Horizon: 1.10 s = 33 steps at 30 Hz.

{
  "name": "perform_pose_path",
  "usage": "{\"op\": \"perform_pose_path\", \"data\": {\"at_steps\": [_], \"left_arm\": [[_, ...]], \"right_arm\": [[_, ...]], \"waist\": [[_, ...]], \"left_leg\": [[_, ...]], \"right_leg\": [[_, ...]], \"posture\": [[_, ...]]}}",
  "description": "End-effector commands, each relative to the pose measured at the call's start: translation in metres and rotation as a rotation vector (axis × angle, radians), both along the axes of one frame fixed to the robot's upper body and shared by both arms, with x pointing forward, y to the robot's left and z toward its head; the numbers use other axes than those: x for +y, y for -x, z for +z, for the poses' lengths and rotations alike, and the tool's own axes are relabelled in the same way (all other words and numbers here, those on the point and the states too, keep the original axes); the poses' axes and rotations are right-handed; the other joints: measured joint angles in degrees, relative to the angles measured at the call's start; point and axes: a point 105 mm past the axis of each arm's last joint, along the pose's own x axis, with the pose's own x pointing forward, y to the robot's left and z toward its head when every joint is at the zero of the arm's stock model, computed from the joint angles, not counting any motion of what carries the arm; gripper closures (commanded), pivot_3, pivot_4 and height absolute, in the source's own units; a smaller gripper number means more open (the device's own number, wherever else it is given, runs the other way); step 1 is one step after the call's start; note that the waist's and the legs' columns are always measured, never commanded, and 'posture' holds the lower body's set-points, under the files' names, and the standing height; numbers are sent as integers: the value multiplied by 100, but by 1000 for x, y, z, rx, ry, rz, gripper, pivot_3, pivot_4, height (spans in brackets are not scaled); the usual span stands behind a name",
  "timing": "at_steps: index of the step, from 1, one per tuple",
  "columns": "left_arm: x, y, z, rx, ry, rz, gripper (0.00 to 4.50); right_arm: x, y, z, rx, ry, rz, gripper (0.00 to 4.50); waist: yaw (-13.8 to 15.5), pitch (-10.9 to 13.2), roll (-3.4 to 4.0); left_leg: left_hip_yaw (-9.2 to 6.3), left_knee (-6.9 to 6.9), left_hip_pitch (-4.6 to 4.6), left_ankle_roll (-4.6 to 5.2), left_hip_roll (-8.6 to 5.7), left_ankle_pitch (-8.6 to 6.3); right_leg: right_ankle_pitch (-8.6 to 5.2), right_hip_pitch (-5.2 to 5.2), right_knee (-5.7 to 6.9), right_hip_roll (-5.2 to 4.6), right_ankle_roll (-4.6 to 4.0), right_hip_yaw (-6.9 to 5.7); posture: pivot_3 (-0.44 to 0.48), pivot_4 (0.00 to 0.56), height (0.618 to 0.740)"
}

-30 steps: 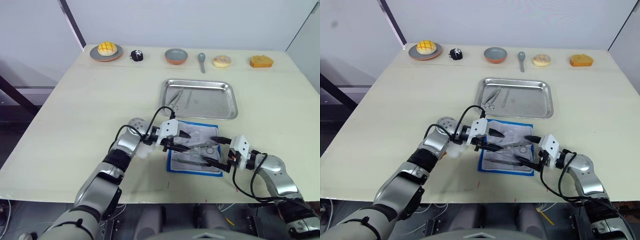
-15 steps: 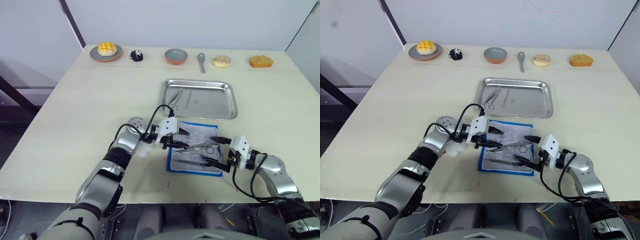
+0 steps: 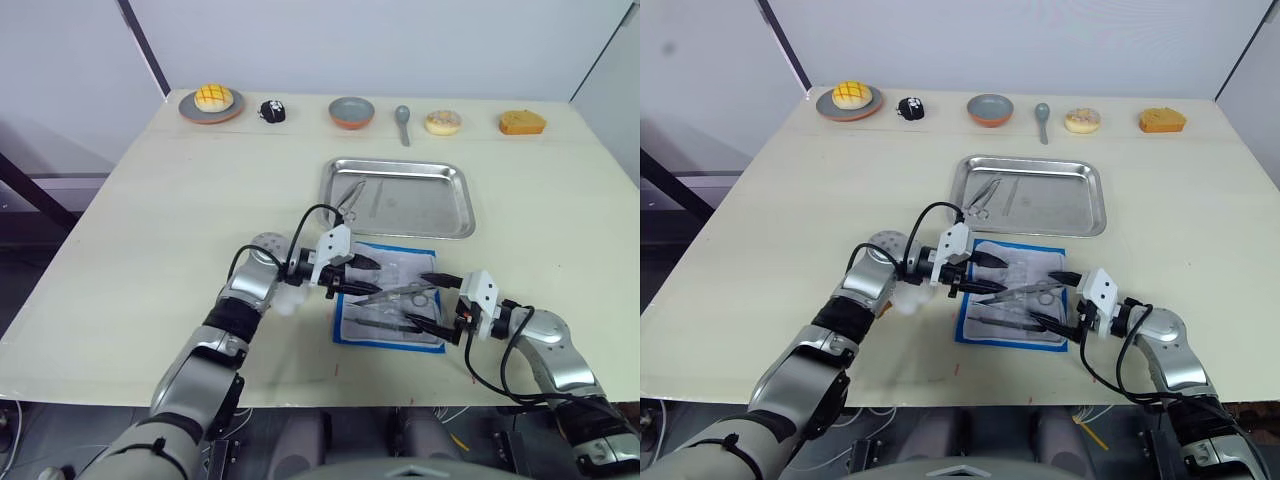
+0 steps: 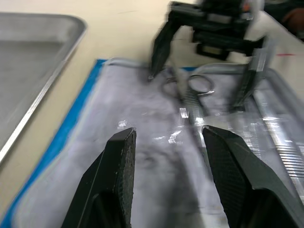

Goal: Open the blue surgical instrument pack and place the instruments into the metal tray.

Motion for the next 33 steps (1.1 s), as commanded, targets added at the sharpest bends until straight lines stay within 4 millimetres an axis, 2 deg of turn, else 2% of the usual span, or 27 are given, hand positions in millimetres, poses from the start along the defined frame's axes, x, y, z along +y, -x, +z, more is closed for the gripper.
{"op": "perform_pose_path", "data": {"at_steps": [1,6,15,33], "left_arm": [[-2,3,4,-54,-25,-34,2120],[2,2,-1,-62,-66,-30,2120],[-4,1,-9,-65,-121,8,2120],[-4,2,-14,-60,-123,39,2120]], "right_arm": [[-5,19,-46,190,75,-11,0],[-5,20,-47,193,74,-13,0],[-4,21,-47,194,70,-14,0],[-3,21,-48,193,68,-13,0]], "waist": [[1,0,0],[2,0,0],[2,-1,0],[3,-4,1]], "left_leg": [[0,0,0,0,0,0],[0,0,0,0,-1,0],[0,0,1,0,0,0],[0,0,1,0,1,0]], "right_leg": [[0,0,0,0,0,0],[0,0,0,0,0,0],[0,0,0,0,0,0],[0,1,0,0,0,1]], "posture": [[0,150,740],[0,150,740],[0,150,740],[0,150,740]]}}
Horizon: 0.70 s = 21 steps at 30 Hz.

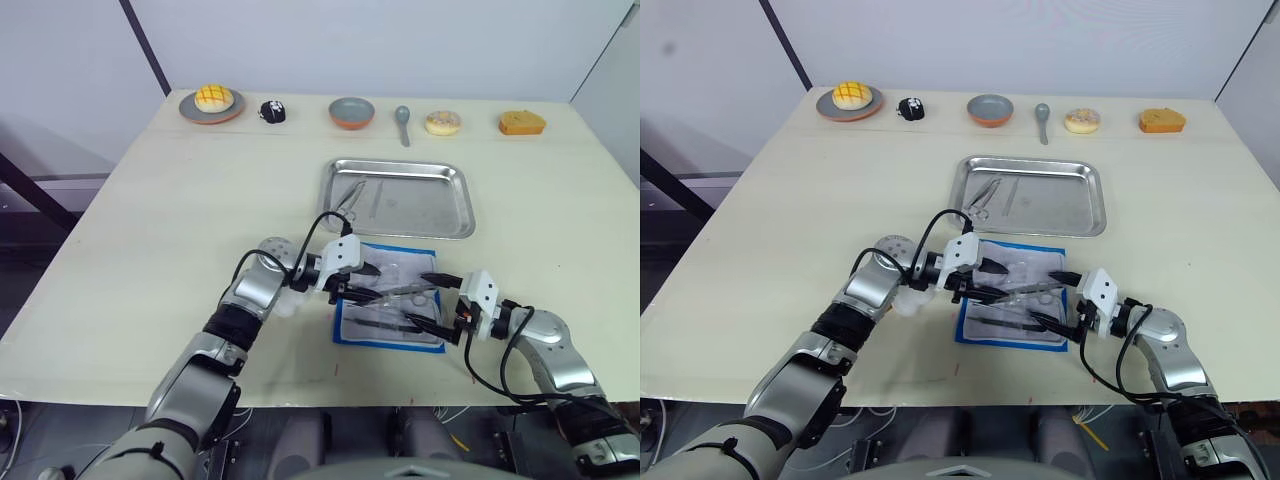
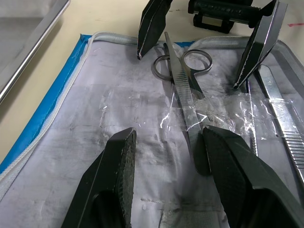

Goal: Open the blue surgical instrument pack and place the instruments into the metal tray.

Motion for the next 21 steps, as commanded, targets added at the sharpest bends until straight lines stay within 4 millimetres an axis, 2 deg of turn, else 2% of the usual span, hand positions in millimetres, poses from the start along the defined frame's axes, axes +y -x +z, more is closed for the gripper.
{"op": "perform_pose_path", "data": {"at_steps": [1,13,14,15,17,19,21], "left_arm": [[0,6,-7,11,-23,-15,2120],[-5,9,-12,14,-16,-19,2120],[-5,9,-12,14,-17,-19,2542],[-5,9,-12,14,-17,-19,2644],[-4,9,-12,14,-17,-19,3262],[-4,8,-12,14,-18,-19,4292],[-3,8,-12,15,-19,-20,4418]], "right_arm": [[-3,21,-48,193,70,-9,0],[-3,21,-48,192,69,-13,0],[-3,21,-48,192,69,-13,0],[-3,21,-48,192,69,-12,0],[-3,21,-47,193,70,-12,0],[-3,21,-47,193,70,-11,0],[-3,21,-47,193,70,-11,0]], "waist": [[0,-2,2],[0,-10,8],[0,-10,7],[0,-10,8],[0,-10,8],[-2,-10,8],[-2,-10,9]], "left_leg": [[0,0,0,0,0,0],[0,0,1,0,1,0],[0,0,1,0,1,0],[0,0,1,0,1,0],[0,0,1,0,1,0],[0,0,1,0,0,0],[0,0,1,0,0,0]], "right_leg": [[0,0,0,0,0,0],[0,0,0,0,0,1],[0,1,0,0,0,1],[0,0,0,0,0,1],[0,1,0,0,0,1],[0,1,0,0,0,1],[0,0,0,1,0,1]], "posture": [[0,150,740],[0,150,740],[0,150,740],[0,150,740],[0,150,740],[0,150,740],[0,150,740]]}}
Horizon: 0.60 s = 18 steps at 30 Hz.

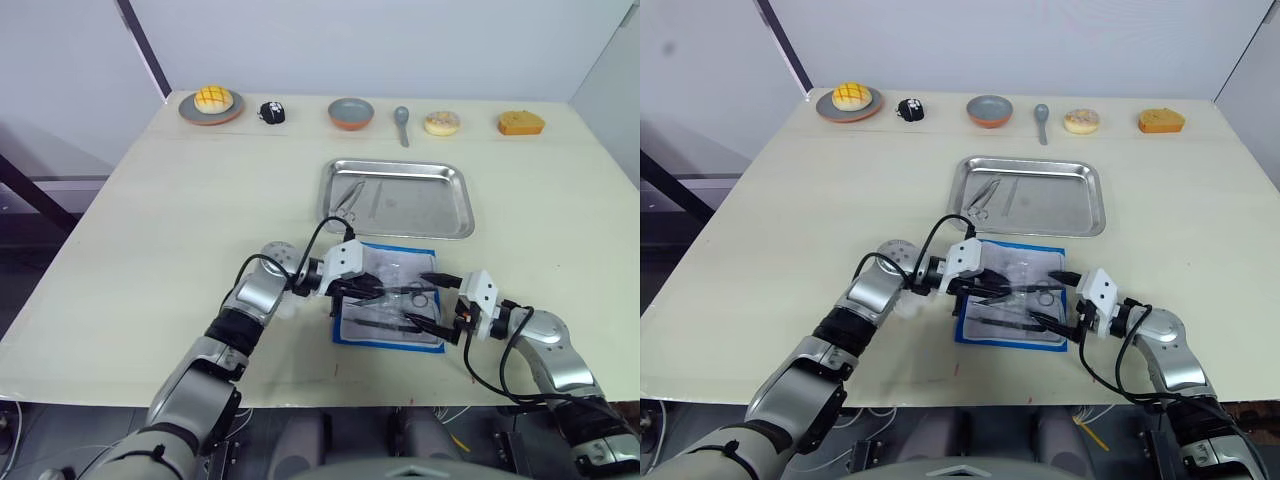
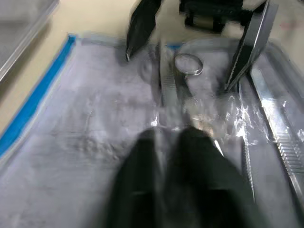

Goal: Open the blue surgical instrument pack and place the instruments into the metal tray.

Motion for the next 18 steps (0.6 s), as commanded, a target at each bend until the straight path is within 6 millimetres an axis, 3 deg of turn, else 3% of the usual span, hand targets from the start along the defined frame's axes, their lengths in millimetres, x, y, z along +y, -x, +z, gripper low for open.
{"op": "perform_pose_path", "data": {"at_steps": [1,8,18], "left_arm": [[2,2,-6,10,-22,-3,4418],[5,2,-4,13,-19,-5,4418],[14,-6,13,-20,-34,-1,4418]], "right_arm": [[-4,21,-47,194,72,-7,0],[-3,20,-47,193,71,-6,0],[-3,20,-47,193,73,-3,0]], "waist": [[0,0,0],[-2,0,0],[-7,0,0]], "left_leg": [[0,0,0,0,0,0],[0,0,0,0,0,0],[0,0,0,0,0,0]], "right_leg": [[0,0,0,0,0,0],[0,0,0,0,0,0],[0,0,0,1,0,0]], "posture": [[0,150,740],[0,150,740],[0,150,740]]}}
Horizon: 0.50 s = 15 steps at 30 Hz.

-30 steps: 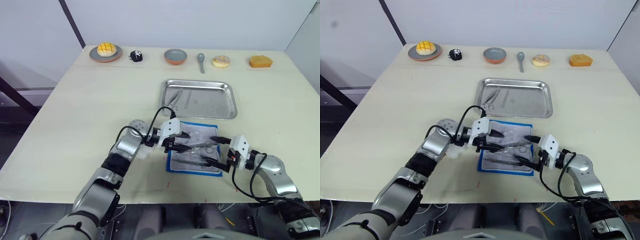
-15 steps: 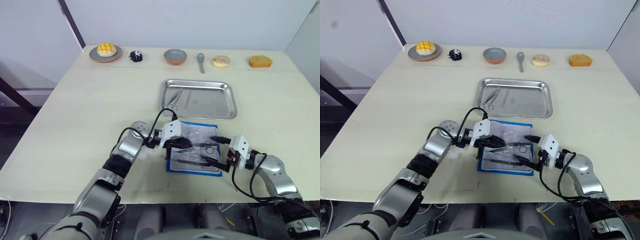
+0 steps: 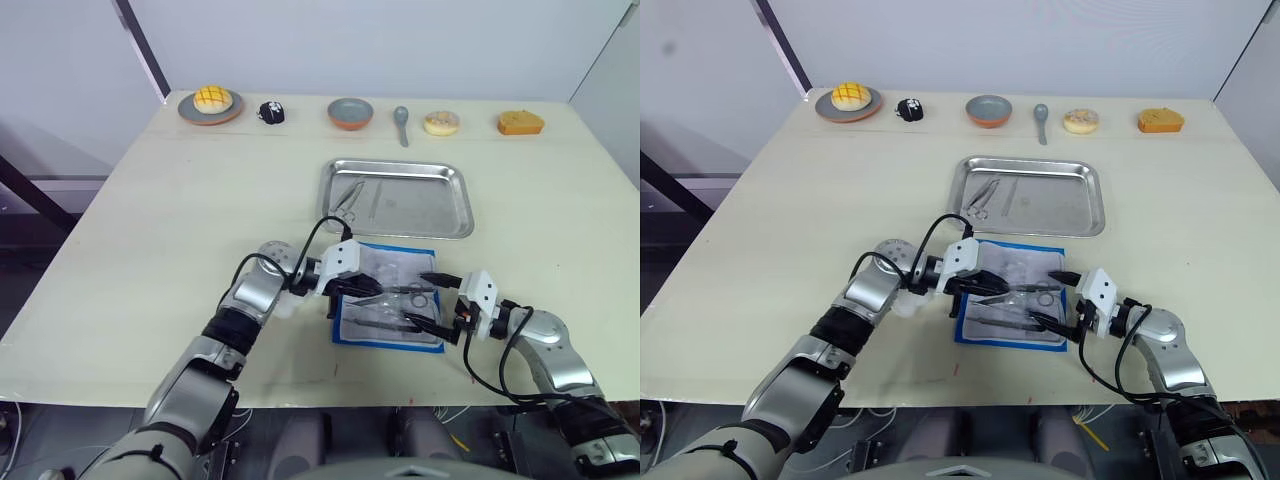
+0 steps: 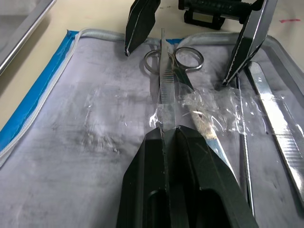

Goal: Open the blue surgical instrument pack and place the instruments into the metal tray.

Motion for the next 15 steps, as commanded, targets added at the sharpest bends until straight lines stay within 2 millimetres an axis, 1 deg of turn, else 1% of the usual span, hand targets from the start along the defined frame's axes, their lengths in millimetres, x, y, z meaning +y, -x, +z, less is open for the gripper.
{"op": "perform_pose_path", "data": {"at_steps": [1,7,15], "left_arm": [[6,-4,12,-27,-11,-1,4418],[9,-2,20,-28,-25,-10,4418],[6,-3,31,-30,-44,-14,4418]], "right_arm": [[-3,20,-47,193,75,-3,0],[-3,20,-47,193,74,-1,0],[-2,20,-48,194,72,2,0]], "waist": [[-1,0,0],[-3,1,1],[-5,2,2]], "left_leg": [[0,0,0,0,0,0],[0,0,0,0,0,0],[0,0,-1,0,1,0]], "right_leg": [[0,0,0,0,0,0],[0,0,0,0,0,0],[0,-1,0,1,0,0]], "posture": [[0,150,740],[0,150,740],[0,150,740]]}}
